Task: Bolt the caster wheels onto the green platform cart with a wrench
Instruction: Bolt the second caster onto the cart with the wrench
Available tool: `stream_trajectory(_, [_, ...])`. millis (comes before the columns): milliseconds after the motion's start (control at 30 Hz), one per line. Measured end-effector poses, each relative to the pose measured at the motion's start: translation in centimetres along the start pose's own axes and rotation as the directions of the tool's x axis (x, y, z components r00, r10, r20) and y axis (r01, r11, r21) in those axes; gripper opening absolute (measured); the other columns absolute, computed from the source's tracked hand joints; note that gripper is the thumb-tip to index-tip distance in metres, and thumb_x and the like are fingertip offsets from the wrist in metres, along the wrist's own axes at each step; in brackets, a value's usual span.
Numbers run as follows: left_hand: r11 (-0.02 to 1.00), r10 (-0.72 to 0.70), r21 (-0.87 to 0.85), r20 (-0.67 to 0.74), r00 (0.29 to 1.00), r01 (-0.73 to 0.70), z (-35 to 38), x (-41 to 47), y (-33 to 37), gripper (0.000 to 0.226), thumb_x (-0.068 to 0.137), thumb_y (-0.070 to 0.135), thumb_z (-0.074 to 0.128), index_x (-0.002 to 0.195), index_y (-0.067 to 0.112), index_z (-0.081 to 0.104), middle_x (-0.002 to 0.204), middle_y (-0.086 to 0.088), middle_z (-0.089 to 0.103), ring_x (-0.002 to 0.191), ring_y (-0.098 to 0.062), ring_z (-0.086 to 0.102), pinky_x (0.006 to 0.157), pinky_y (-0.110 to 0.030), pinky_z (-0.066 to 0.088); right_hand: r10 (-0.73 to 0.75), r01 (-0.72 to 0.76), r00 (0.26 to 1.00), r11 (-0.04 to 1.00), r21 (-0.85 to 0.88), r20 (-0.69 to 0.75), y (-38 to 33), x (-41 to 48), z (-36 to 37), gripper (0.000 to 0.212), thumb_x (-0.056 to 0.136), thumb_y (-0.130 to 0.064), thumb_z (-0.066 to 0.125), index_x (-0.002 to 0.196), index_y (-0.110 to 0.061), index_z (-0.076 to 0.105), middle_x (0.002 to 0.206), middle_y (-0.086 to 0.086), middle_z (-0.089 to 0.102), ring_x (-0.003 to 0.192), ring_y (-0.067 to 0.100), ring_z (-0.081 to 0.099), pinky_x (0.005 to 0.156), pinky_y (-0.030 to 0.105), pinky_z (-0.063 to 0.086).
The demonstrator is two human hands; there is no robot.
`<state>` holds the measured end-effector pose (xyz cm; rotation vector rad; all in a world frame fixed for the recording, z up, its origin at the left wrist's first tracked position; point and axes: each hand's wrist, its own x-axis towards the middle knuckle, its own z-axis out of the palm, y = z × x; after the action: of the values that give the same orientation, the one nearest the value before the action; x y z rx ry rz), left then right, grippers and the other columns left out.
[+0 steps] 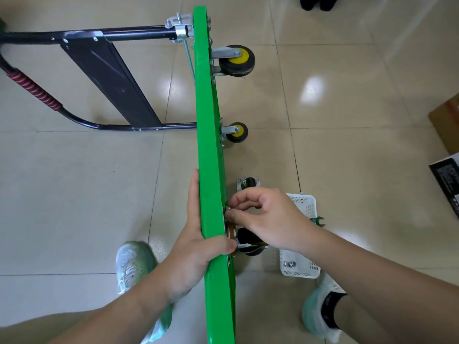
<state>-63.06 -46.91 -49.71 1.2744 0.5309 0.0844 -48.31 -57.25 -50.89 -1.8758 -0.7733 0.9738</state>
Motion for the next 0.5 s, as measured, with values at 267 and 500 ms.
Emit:
stream_trajectory(267, [0.999,0.042,0.008,0.008,0.999,-0.042,-0.6,-0.2,-0.2,0.121,0.063,0.022,0.076,0.143,0.077,0.003,0.142,0.032,0.055,0.109,-0.009,0.066,0.092,-0.039,0.058,-0.108,0.110,0.994,0.969,-0.219,0.022,-0.3,0.1,-0.1,0.012,0.090,-0.042,0.068,0.095,-0.032,0.074,0.088,-0.020,0.071,0.092,-0.004,0.063,0.090,0.029,0.049])
stream_trajectory(500, [0.991,0.067,0.116,0.018,0.998,-0.069,-1.5,-0.6,-0.5,0.106,0.071,0.031,0.079,0.143,0.079,0.018,0.151,0.027,0.047,0.114,-0.027,0.067,0.086,-0.048,0.060,-0.141,0.142,0.990,0.982,-0.127,0.016,0.1,-0.3,-0.4,0.018,0.087,-0.031,0.074,0.102,-0.037,0.067,0.093,-0.019,0.071,0.094,0.003,0.067,0.092,0.033,0.052])
